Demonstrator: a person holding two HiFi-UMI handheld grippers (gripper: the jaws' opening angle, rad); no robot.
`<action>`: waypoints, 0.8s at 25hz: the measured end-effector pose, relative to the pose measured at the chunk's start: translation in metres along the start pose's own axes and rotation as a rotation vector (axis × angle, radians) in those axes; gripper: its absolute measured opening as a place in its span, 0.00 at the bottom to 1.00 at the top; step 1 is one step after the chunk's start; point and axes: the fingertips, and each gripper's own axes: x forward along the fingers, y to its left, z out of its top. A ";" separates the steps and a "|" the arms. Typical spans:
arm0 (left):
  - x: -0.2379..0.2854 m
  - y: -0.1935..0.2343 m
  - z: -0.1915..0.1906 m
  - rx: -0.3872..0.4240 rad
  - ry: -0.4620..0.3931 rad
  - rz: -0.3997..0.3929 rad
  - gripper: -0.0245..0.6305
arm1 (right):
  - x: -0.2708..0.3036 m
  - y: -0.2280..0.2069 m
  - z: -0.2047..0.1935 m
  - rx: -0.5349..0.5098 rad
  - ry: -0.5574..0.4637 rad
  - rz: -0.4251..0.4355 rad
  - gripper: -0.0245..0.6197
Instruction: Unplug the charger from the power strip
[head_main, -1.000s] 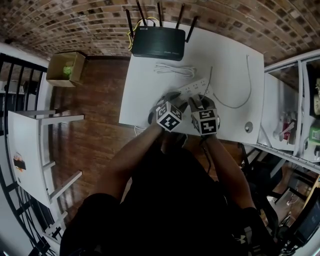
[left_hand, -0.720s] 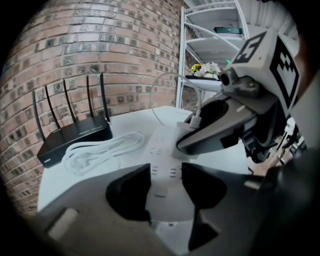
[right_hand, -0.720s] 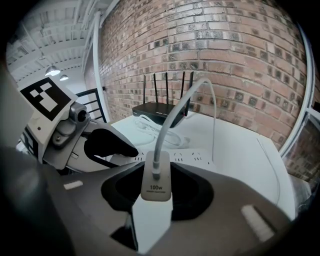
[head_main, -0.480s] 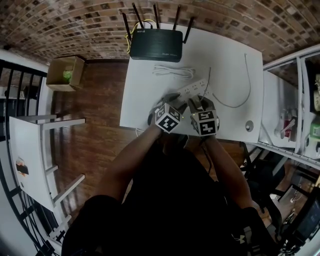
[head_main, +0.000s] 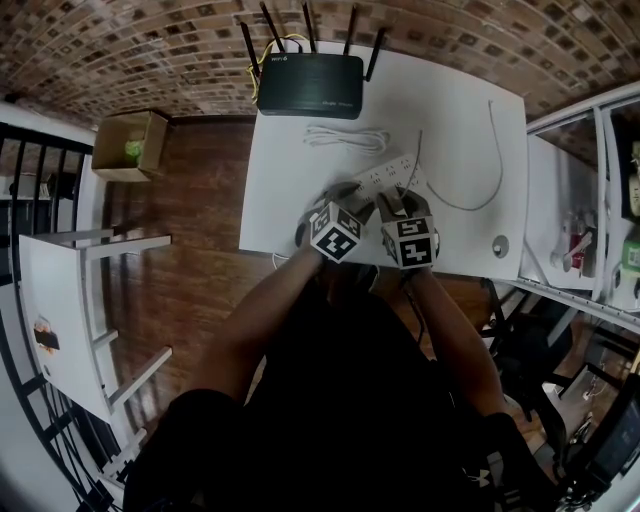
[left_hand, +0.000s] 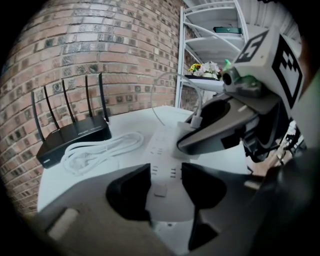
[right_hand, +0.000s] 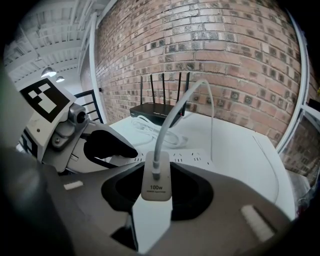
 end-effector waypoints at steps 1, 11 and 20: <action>0.000 0.000 0.000 0.000 0.001 0.000 0.34 | 0.000 0.000 0.000 -0.002 0.000 -0.001 0.25; 0.001 -0.002 0.000 0.009 0.013 -0.008 0.34 | 0.003 -0.003 -0.009 0.017 0.036 0.006 0.25; 0.000 0.000 0.000 0.009 0.012 -0.006 0.34 | -0.014 0.004 0.021 -0.057 -0.049 0.007 0.25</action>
